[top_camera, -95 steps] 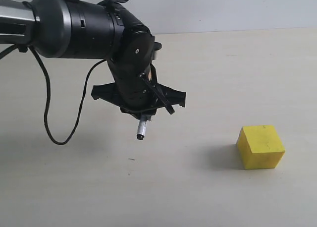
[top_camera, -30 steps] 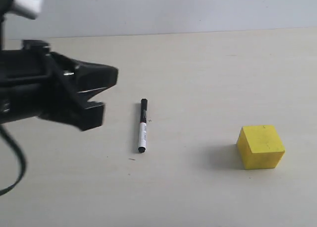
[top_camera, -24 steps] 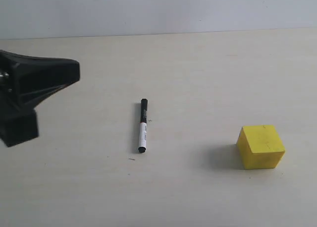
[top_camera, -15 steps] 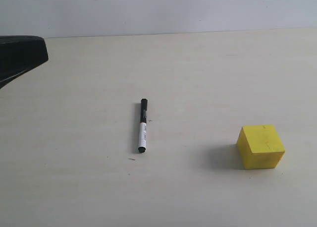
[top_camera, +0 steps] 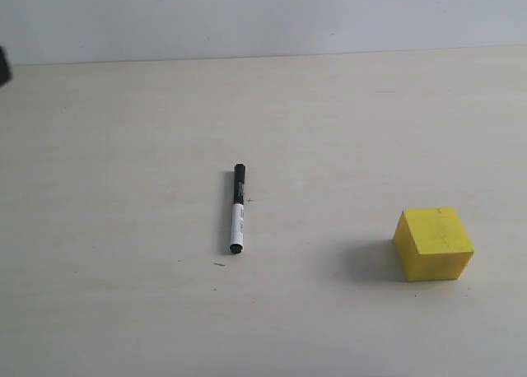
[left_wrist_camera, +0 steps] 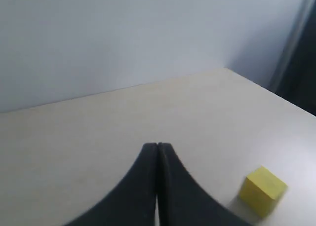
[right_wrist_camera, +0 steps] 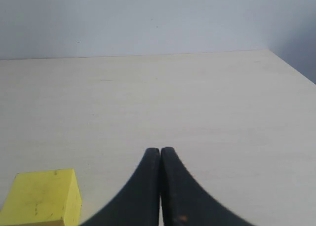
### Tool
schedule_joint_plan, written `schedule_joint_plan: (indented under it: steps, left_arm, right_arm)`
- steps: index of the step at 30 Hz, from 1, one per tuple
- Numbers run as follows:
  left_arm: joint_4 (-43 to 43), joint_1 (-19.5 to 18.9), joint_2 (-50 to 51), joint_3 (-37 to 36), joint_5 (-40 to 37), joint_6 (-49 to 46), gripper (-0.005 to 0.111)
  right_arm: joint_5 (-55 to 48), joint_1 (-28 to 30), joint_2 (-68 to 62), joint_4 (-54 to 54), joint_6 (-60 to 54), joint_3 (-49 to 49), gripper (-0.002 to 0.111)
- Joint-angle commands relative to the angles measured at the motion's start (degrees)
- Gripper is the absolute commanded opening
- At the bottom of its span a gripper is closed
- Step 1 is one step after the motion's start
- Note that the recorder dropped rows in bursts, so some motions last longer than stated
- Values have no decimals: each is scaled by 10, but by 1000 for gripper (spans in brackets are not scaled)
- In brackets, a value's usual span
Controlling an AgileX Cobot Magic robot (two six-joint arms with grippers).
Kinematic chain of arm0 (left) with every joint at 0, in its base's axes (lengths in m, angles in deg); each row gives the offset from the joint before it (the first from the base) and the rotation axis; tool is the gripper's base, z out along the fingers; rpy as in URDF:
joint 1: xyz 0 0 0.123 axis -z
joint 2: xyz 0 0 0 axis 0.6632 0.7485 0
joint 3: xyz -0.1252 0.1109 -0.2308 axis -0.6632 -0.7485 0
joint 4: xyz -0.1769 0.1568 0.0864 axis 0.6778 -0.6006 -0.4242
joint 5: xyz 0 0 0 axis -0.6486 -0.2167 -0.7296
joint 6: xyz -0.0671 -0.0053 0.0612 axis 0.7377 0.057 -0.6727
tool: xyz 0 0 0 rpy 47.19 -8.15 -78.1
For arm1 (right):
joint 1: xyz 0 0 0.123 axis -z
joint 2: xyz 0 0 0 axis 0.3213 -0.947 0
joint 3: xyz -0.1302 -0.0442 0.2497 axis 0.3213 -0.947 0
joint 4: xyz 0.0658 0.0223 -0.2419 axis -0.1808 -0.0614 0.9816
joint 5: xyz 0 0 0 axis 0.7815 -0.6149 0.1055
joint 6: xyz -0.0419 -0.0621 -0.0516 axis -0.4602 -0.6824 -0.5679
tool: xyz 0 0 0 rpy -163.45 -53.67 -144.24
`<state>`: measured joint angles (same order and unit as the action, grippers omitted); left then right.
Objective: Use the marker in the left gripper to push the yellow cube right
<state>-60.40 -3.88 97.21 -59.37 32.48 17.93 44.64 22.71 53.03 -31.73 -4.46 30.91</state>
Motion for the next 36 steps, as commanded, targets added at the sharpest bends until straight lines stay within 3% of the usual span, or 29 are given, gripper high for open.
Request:
schedule_joint_plan:
  steps: [1, 5, 8, 19, 31, 36]
  left_arm:
    - [1, -120, -78, -42, -7, 3, 0]
    - [-1, -194, -139, -79, -18, 3, 0]
    - [-1, -212, -170, -106, -23, 3, 0]
    - [-7, -219, -184, -194, -25, -9, 0]
    - [-31, -219, -295, -274, -31, -30, 0]
    - [-32, -240, -334, -287, -81, -30, 0]
  right_arm:
    - [5, 4, 3, 1, 0, -3, 0]
    - [5, 4, 3, 1, 0, -3, 0]
    - [5, 4, 3, 1, 0, -3, 0]
    - [5, 4, 3, 1, 0, -3, 0]
    - [5, 4, 3, 1, 0, -3, 0]
    - [5, 4, 3, 1, 0, -3, 0]
